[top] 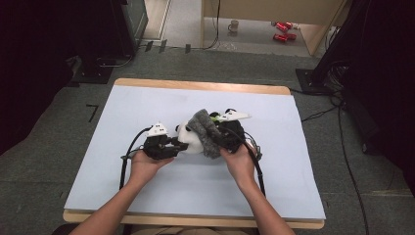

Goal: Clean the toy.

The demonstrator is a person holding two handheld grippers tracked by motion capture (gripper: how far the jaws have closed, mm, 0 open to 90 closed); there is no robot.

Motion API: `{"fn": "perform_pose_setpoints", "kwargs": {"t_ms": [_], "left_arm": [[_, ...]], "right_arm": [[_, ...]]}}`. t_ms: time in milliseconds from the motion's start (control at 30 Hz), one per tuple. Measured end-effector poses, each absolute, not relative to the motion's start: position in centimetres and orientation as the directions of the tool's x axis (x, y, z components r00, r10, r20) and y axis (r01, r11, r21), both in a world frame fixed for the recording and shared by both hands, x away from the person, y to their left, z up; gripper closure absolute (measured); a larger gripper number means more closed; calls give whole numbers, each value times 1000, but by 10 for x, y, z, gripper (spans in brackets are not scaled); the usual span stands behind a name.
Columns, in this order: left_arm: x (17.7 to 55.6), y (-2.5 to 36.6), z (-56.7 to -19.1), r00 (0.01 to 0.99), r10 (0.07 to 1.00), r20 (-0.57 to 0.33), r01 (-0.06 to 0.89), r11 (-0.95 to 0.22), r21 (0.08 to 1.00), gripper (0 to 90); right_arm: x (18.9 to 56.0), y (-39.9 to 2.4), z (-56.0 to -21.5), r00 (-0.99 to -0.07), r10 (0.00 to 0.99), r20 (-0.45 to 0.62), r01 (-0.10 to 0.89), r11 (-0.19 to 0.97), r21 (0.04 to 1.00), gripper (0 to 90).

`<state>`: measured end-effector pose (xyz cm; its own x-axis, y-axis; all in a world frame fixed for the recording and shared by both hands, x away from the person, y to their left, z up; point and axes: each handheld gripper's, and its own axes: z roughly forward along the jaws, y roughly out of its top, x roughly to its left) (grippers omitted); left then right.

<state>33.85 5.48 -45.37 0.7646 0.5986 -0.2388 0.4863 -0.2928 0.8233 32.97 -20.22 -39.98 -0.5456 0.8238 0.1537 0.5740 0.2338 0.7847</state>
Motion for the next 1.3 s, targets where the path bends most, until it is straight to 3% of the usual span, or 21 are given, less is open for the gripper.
{"fn": "perform_pose_setpoints", "kwargs": {"t_ms": [767, 833, 1300], "left_arm": [[340, 56, -451, 774, 583, -245, 482, -293, 826, 604], [340, 55, -452, 773, 590, -234, 479, -299, 826, 605], [335, 52, -452, 756, 613, -231, 477, -275, 834, 605]], "right_arm": [[329, -251, -388, -433, 883, 180, 604, 136, 785, 795], [327, -250, -384, -440, 867, 234, 620, 105, 778, 802], [313, -211, -361, -554, 784, 280, 581, 123, 805, 801]]}}
